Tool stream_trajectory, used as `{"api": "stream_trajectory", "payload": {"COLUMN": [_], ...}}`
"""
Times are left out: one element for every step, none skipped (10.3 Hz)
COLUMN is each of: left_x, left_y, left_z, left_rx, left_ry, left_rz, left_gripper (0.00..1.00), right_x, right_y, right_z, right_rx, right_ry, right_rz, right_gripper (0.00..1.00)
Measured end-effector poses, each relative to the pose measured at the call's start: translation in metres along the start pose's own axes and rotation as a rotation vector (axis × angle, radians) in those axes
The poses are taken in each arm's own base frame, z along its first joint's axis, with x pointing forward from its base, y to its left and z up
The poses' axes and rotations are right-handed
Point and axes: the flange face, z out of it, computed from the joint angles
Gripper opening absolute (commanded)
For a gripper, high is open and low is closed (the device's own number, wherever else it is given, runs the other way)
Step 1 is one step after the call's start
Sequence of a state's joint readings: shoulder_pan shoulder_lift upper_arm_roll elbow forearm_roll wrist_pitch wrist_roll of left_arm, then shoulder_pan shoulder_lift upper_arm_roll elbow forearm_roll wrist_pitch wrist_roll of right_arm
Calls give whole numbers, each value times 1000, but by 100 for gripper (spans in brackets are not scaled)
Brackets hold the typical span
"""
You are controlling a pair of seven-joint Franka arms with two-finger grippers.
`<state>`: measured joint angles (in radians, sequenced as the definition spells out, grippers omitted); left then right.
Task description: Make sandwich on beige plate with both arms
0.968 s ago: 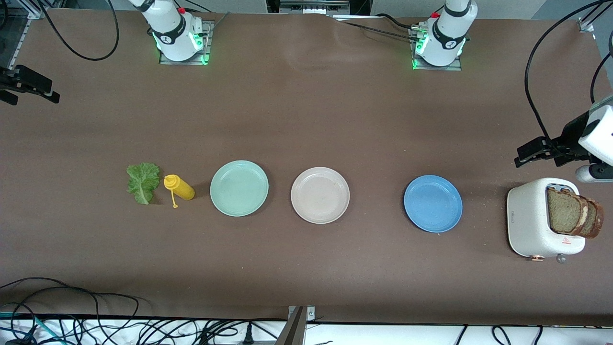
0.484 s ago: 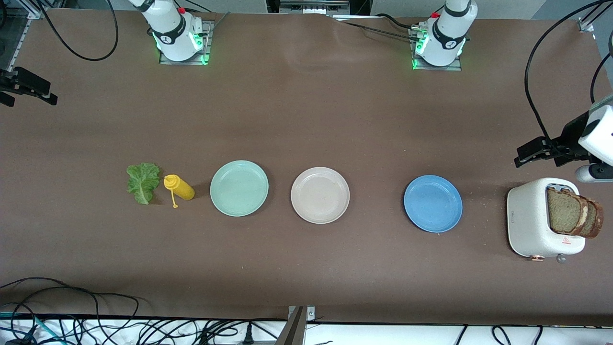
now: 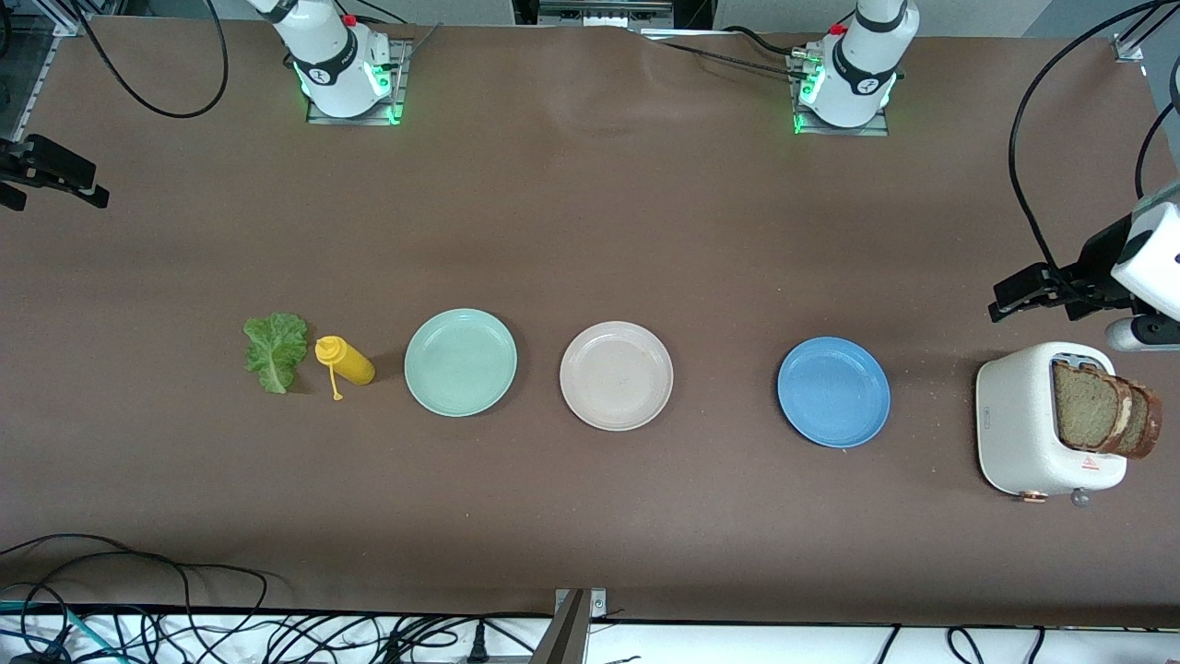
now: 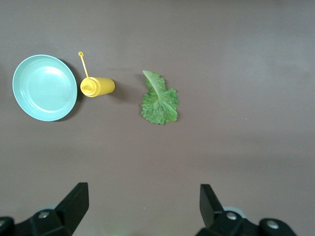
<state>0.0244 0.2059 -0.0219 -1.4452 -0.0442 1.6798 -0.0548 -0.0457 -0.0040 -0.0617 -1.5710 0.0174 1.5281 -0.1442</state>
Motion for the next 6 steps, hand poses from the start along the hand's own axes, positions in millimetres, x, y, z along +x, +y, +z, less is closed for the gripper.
{"api": "stream_trajectory", "payload": {"left_x": [0,0,0,0,0,0], "left_y": [0,1,1,1,1,1], "left_z": [0,0,0,0,0,0], "left_rx": [0,0,0,0,0,0], "left_ry": [0,0,0,0,0,0], "left_rz": [0,1,2,2,2,2], "left_gripper": [100,100,100,100,100,100], "right_x": [2,3,3,3,3,4], "right_y": [1,1,1,1,2,2], "right_z": [3,4,4,4,4,4], "right_rx": [0,-1,-3,-5,-7,-8], "right_ry": [-2,-4,-4,-4,-2,3], "right_rz": [1,1,1,1,1,1], "right_gripper": [100,100,100,100,100,100]}}
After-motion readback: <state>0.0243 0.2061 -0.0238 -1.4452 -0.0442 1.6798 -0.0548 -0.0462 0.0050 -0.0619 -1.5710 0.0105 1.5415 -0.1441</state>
